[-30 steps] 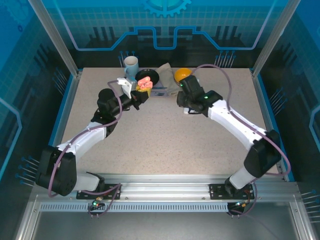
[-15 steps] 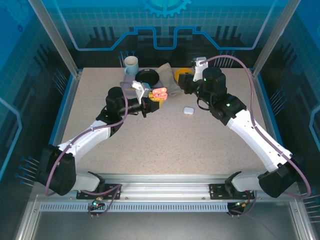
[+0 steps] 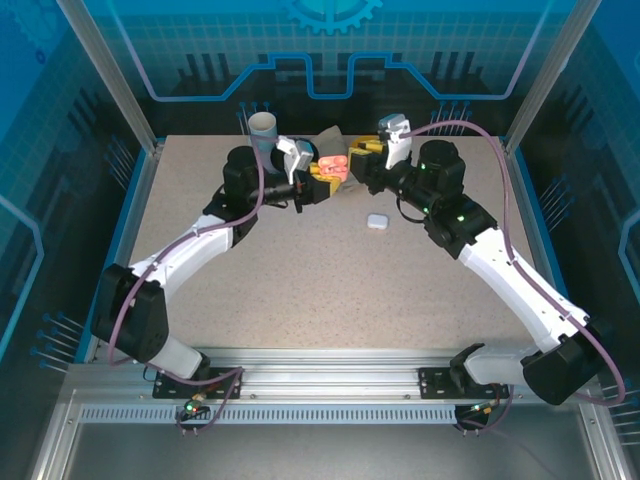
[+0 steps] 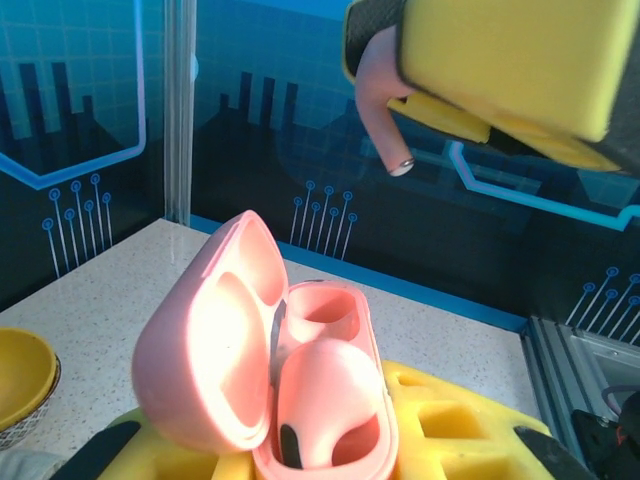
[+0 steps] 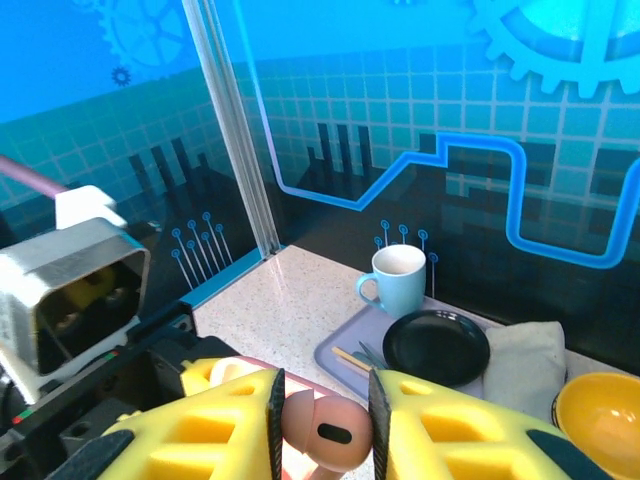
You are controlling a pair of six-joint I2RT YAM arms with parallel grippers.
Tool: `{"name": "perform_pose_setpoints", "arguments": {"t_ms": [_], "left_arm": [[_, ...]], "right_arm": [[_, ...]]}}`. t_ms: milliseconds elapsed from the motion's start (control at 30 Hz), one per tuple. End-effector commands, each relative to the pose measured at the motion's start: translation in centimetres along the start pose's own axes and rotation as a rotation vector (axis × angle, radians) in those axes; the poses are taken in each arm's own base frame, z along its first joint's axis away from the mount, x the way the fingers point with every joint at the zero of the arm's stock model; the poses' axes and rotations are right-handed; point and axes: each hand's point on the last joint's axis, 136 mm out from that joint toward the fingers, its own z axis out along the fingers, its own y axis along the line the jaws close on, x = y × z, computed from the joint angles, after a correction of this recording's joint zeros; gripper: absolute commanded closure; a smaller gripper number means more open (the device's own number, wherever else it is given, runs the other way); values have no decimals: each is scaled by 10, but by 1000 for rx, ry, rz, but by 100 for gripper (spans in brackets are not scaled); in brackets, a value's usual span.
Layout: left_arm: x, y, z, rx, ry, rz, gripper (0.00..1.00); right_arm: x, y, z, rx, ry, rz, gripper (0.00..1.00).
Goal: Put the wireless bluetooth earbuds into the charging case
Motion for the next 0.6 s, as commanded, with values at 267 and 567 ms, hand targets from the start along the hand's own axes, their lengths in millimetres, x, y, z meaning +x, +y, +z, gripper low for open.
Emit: {"name": "perform_pose_setpoints", "arguments": {"t_ms": [267,567], "left_arm": [[-14,-15,3,94,-20,-8,100],[-27,-16,5,117,-50,-5,100]], "right_arm": [[-12,1,-2,-73,-44,-22,72],[-2,-1,4,-92,-17,-9,73]]}}
